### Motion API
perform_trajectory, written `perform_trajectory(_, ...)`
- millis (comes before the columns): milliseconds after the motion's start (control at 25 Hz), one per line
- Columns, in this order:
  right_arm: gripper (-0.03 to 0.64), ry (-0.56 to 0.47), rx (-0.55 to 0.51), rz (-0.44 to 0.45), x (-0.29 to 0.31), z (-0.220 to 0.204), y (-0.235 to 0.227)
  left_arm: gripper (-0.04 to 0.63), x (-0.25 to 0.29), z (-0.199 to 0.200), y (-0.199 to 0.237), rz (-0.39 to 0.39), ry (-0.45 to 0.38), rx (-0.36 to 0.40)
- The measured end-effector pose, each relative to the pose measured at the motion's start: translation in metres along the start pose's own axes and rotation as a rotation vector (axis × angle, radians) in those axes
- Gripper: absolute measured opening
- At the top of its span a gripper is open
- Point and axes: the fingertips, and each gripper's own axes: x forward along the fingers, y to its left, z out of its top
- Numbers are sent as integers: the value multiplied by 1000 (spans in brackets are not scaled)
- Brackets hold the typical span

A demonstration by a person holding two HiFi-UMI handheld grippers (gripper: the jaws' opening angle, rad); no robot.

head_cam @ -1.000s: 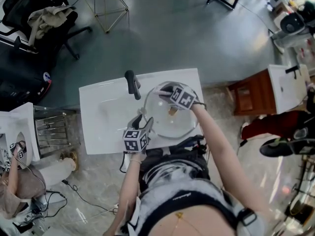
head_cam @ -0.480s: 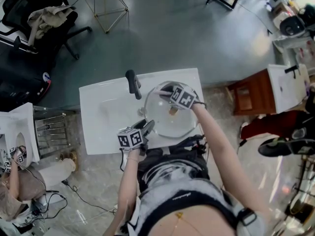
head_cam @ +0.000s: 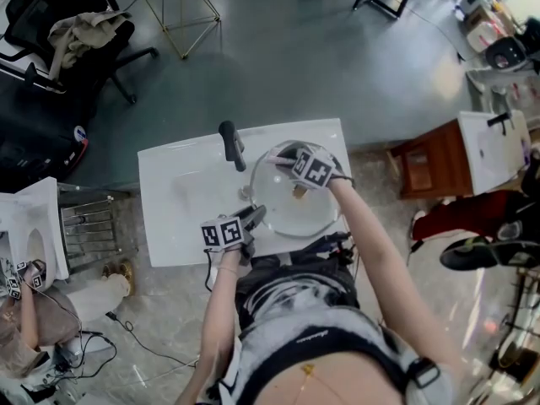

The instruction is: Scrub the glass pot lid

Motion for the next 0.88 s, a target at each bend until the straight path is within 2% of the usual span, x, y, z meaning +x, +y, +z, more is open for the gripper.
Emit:
perform_trajectory(320, 95, 44, -39, -17, 7, 0, 5, 167, 1, 0, -1, 28, -9, 26)
perform_trajectory(880, 95, 89, -18, -13, 20, 16, 22, 172, 0, 2, 0, 35, 12, 45)
